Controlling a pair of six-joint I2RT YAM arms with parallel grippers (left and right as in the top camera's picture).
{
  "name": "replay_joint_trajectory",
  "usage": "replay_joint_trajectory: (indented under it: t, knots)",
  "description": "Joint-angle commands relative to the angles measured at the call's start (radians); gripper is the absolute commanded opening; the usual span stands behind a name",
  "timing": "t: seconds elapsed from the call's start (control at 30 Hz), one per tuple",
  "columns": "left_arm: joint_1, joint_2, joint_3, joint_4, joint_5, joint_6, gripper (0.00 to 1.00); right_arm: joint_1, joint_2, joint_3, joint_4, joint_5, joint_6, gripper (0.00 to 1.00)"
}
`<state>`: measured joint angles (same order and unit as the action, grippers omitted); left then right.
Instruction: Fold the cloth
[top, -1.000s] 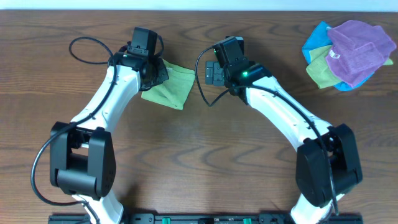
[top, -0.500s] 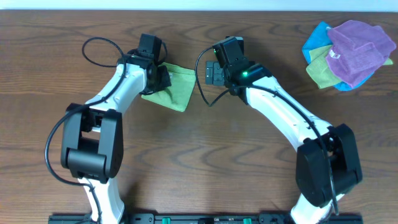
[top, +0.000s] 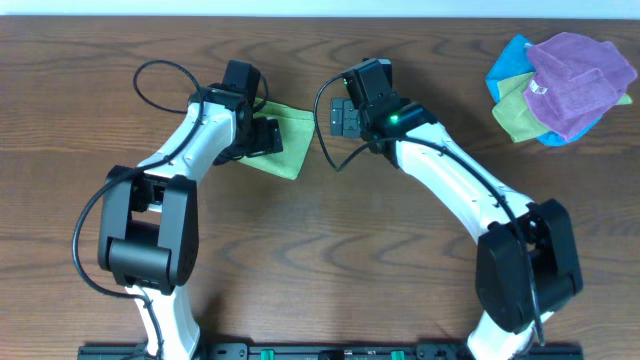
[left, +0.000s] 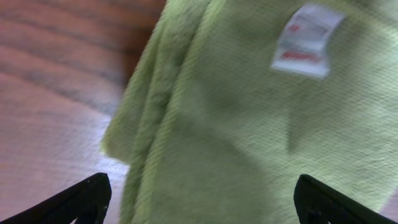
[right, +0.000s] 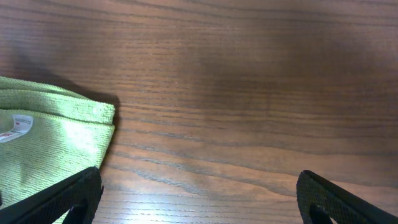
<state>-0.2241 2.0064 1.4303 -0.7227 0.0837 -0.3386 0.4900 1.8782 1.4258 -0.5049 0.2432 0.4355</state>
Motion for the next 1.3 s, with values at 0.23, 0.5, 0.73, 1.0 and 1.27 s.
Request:
replay_joint_trajectory:
  t: [0.23, 0.5, 0.73, 1.0, 1.27]
  knots:
    - [0.015, -0.127, 0.08, -0.057, -0.087, 0.05, 0.95, -0.005, -0.015, 0.013, 0.0, -0.042, -0.014, 0.99]
    - [0.014, -0.202, 0.158, -0.257, 0.098, 0.009, 0.95, -0.004, -0.001, 0.013, 0.0, -0.324, -0.014, 0.8]
    - [0.031, -0.197, 0.157, -0.257, 0.168, -0.039, 0.95, -0.005, 0.119, 0.013, 0.064, -0.618, -0.043, 0.01]
    - [0.114, -0.121, 0.155, -0.212, 0.17, -0.121, 0.95, -0.006, 0.178, 0.013, 0.176, -0.768, -0.047, 0.01]
    - [0.121, 0.033, 0.155, -0.174, 0.288, -0.284, 0.95, 0.003, 0.188, 0.013, 0.268, -0.849, -0.074, 0.01]
